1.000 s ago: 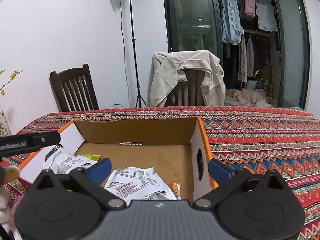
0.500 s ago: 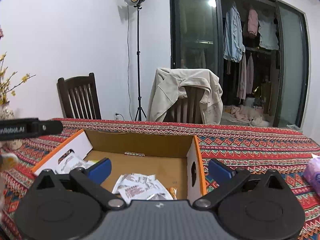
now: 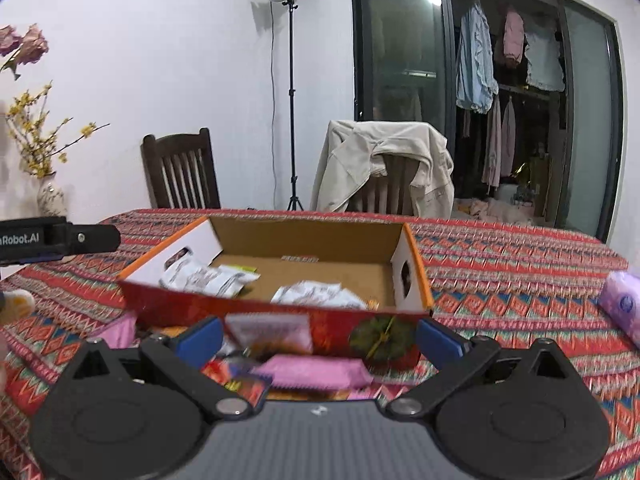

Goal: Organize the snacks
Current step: 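Open both tools over the box and withdraw them to the pile, then grasp the orange-and-blue chip bag with the right tool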

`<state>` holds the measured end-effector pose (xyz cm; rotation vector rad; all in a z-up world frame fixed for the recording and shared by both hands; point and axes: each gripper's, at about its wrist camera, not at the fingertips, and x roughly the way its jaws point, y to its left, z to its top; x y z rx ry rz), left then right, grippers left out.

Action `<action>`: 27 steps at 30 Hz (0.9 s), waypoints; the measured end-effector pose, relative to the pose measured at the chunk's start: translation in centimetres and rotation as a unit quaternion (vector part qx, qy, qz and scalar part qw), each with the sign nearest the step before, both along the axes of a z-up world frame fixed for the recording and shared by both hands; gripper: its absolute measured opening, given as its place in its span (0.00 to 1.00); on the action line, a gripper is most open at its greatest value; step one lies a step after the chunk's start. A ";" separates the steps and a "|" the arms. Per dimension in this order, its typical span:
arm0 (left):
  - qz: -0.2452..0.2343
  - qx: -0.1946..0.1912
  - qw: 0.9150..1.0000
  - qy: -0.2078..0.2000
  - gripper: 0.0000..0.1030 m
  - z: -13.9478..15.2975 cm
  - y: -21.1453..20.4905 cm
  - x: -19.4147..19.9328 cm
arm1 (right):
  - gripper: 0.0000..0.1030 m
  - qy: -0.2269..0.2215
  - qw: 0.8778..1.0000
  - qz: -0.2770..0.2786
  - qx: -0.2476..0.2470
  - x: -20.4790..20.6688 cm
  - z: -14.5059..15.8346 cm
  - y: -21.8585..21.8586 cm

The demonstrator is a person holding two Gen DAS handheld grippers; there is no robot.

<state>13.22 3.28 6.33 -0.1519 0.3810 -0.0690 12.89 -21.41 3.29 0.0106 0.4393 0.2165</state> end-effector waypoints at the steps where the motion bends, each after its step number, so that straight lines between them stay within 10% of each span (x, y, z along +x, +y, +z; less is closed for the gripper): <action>1: -0.001 -0.001 1.000 0.002 1.00 -0.4 0.2 -0.5 | 1.00 0.001 1.000 0.000 -0.001 -0.5 -0.2 0.1; 27: 0.010 0.021 1.000 -0.003 1.00 -4.0 1.7 -5.0 | 1.00 0.017 0.999 0.012 0.040 -4.0 -2.9 -0.9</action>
